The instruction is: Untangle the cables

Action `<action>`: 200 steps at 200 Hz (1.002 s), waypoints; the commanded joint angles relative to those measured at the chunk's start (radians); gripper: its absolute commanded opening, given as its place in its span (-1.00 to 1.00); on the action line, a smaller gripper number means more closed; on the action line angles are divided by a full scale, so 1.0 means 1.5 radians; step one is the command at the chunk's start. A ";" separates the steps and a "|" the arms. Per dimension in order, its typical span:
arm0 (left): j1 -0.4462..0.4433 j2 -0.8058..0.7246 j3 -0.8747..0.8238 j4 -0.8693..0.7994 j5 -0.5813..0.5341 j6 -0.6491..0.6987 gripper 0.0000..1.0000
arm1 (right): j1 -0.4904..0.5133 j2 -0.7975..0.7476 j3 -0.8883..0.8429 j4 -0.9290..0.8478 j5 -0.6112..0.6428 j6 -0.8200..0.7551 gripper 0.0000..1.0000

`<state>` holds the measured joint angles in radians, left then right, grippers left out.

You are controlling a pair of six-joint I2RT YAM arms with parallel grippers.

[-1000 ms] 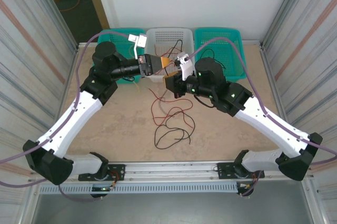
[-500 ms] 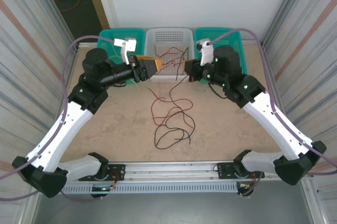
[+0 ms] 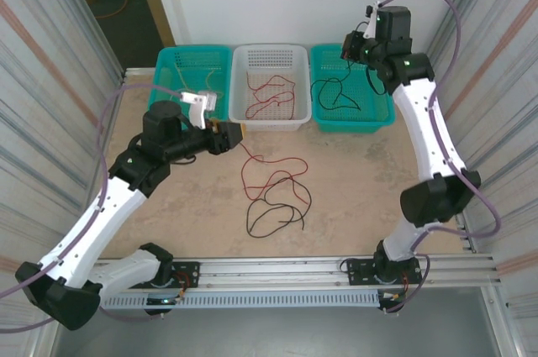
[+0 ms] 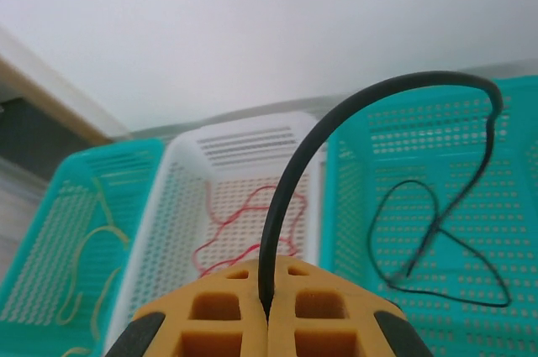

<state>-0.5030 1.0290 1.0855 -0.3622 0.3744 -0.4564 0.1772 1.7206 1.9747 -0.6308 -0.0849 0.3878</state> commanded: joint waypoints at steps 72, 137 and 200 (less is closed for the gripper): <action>-0.011 0.086 0.007 -0.172 -0.159 0.025 0.18 | -0.064 0.217 0.150 -0.140 0.030 -0.002 0.28; -0.059 0.128 -0.003 -0.145 -0.141 0.055 0.14 | -0.013 0.050 -0.057 -0.055 0.006 0.011 0.24; -0.081 0.152 -0.060 -0.124 -0.094 0.036 0.11 | 0.121 -0.182 -0.470 0.072 -0.077 0.034 0.25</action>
<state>-0.6174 1.2461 1.0374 -0.5713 0.1902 -0.3958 0.2657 1.5188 1.4281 -0.5823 -0.1589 0.4343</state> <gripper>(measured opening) 0.557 0.630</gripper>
